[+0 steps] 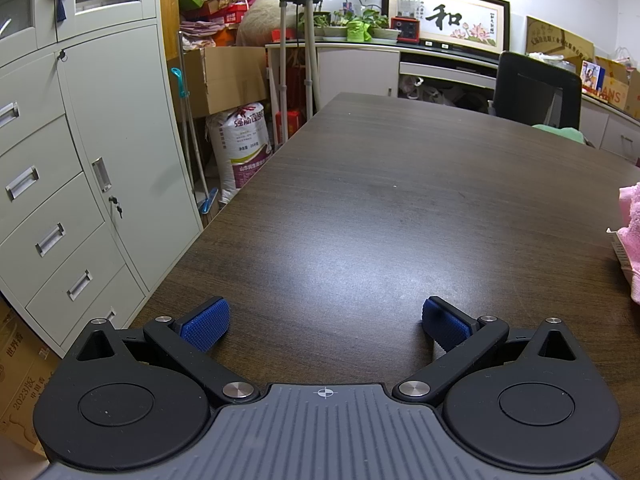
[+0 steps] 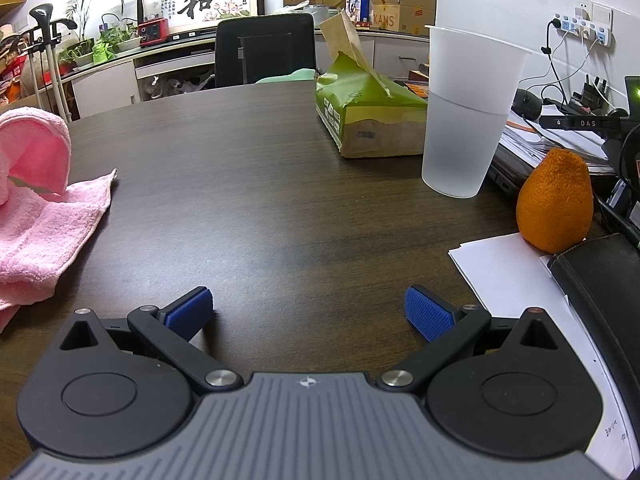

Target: Fold towel

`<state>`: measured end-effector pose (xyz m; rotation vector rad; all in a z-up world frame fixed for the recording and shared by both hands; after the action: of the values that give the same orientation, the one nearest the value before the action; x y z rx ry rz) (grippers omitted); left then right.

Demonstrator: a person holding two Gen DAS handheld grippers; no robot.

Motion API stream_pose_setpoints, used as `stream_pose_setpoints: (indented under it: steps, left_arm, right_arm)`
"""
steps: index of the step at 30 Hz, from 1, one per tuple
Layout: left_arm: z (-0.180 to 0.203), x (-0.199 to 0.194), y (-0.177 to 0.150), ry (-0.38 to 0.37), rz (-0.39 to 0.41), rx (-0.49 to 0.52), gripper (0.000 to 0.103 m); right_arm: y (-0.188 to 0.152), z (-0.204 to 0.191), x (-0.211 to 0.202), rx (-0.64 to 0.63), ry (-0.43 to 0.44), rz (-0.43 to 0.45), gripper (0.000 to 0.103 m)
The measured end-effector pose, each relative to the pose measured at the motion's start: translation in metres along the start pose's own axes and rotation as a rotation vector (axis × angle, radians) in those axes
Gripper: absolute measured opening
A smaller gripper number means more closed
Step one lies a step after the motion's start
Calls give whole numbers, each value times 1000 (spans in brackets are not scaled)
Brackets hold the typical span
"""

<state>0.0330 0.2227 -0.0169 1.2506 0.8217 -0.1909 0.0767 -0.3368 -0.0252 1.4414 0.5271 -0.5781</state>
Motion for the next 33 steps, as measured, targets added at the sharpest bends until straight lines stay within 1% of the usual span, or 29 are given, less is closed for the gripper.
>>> stream_pose_setpoints:
  steps: [18, 27, 33]
  left_arm:
    - [1, 1, 0, 6, 1, -6, 103]
    - [2, 1, 0, 21, 2, -18, 103]
    - [11, -2, -2, 15, 3, -11, 103]
  right_arm:
    - [-2, 0, -2, -2, -3, -2, 103]
    - [-2, 0, -2, -2, -4, -2, 103]
    - [-2, 0, -2, -2, -3, -2, 103]
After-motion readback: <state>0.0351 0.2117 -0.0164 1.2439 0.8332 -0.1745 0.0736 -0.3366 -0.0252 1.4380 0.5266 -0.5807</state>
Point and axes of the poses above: each gripper's, at about its wrist camera, not at the fingertips, and x roughly the way its jaws point, z to its right, y to its top, the point moved 3 cm from there along x, roughly the way its jaws point, and after that the axes turned 7 degrees about -x, right-handed, at the moved point
